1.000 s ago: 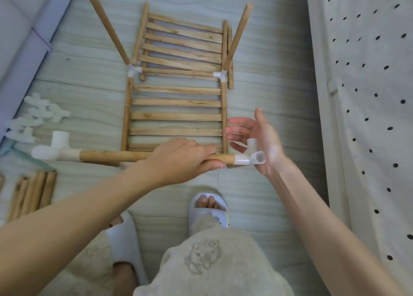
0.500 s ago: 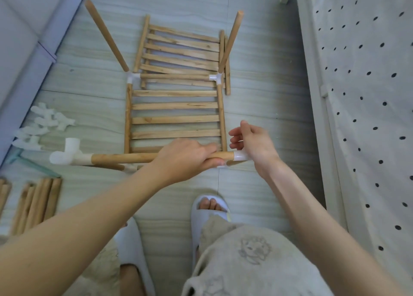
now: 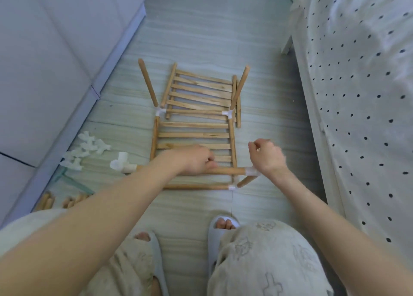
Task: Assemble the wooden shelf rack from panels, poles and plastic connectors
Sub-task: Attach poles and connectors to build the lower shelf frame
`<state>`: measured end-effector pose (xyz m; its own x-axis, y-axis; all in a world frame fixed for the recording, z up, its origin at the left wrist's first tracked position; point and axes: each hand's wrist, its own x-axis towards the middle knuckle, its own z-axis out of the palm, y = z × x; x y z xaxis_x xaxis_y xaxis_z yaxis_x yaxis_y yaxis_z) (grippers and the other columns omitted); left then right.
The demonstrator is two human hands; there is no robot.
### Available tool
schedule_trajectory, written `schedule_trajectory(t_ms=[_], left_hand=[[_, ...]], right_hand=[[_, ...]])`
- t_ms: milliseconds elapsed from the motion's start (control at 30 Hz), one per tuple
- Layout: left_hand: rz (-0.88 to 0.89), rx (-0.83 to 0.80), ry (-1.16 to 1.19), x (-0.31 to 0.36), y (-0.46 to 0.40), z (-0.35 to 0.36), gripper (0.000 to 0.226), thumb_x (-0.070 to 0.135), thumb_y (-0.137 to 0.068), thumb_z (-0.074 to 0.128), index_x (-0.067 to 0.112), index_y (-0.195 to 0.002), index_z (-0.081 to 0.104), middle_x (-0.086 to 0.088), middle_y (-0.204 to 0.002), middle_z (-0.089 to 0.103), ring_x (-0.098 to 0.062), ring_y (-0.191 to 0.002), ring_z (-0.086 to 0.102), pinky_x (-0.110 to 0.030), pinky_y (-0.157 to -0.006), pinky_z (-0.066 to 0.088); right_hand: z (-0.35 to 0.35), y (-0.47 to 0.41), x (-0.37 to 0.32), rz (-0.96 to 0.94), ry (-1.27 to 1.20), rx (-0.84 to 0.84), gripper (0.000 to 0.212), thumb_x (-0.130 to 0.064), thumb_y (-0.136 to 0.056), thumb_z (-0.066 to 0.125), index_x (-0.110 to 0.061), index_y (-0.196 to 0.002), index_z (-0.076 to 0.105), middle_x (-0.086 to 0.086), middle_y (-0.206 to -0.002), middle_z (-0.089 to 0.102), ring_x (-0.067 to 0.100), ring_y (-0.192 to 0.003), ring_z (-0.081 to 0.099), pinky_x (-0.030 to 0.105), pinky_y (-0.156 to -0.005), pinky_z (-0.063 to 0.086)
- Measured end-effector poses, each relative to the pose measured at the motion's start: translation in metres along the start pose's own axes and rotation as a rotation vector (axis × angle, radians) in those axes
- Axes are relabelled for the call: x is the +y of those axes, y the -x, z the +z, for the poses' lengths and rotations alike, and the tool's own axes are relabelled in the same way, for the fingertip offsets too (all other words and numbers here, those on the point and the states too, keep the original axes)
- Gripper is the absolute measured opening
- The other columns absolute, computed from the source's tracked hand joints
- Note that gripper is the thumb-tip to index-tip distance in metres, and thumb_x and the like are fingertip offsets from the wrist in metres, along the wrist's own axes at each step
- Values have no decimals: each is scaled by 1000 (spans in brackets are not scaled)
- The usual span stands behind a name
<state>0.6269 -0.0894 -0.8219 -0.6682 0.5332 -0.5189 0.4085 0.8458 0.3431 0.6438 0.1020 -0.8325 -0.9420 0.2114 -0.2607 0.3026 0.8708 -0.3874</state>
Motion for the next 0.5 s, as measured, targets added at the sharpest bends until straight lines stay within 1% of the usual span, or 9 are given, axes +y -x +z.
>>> schedule_trajectory(t_ms=[67,100,133,200,267,333,400,433,500], left_hand=[[-51,0,13,-17,19,-29,36,37,-99,40,13,-117,60,-6,-116,61,-24,-104,55,-30,-87,42],[-71,30,48,-26,31,-42,36,35,-99,39,12,-117,60,-6,-115,61,-23,-103,55,-27,-86,41],[-91,81,101,-37,43,-53,34,33,-100,39,13,-115,61,-6,-111,62,-20,-100,55,-23,-82,40],[-114,239,273,-60,68,-61,29,29,-100,40,12,-107,62,-5,-99,63,-15,-87,57,-13,-69,37],[-147,442,537,-82,90,-52,24,23,-100,40,12,-105,62,-3,-93,65,-10,-80,59,-10,-64,39],[-240,667,779,-100,102,-30,23,18,-100,39,11,-108,60,-3,-91,64,-4,-75,56,-4,-59,39],[-383,798,1017,-117,106,-5,25,17,-100,37,9,-111,59,-4,-92,63,-7,-76,55,-8,-61,41],[-443,804,1138,-124,105,6,26,18,-100,38,9,-114,58,-3,-92,63,-10,-79,56,-13,-65,43],[-506,742,1344,-132,98,22,28,25,-99,42,11,-119,56,-2,-95,65,-17,-89,59,-26,-74,44]], right_hand=[[-2,7,-19,-128,48,61,33,-26,-97,37,-6,-89,61,16,-100,59,37,-99,53,43,-85,46],[-1,11,-33,-212,51,28,32,-25,-97,37,-4,-91,61,16,-101,60,37,-99,53,43,-86,46],[2,15,-47,-305,61,-42,32,-25,-98,38,-4,-93,61,16,-102,60,35,-100,54,44,-86,46],[15,27,-77,-497,148,-241,30,-27,-98,40,-7,-99,61,13,-107,61,31,-103,55,41,-88,45],[31,37,-102,-666,297,-416,33,-35,-98,41,-11,-111,58,11,-115,59,28,-108,53,39,-91,43],[45,41,-118,-746,395,-494,40,-42,-96,43,-12,-119,53,10,-118,56,28,-110,50,40,-91,43],[60,37,-135,-775,432,-521,47,-46,-94,45,-12,-127,48,10,-122,55,28,-112,50,39,-90,43],[67,34,-141,-782,426,-533,48,-46,-94,45,-11,-128,47,11,-122,55,29,-111,51,37,-88,43],[81,30,-147,-813,394,-552,42,-43,-96,42,-9,-119,50,14,-114,60,30,-103,55,33,-76,41]])
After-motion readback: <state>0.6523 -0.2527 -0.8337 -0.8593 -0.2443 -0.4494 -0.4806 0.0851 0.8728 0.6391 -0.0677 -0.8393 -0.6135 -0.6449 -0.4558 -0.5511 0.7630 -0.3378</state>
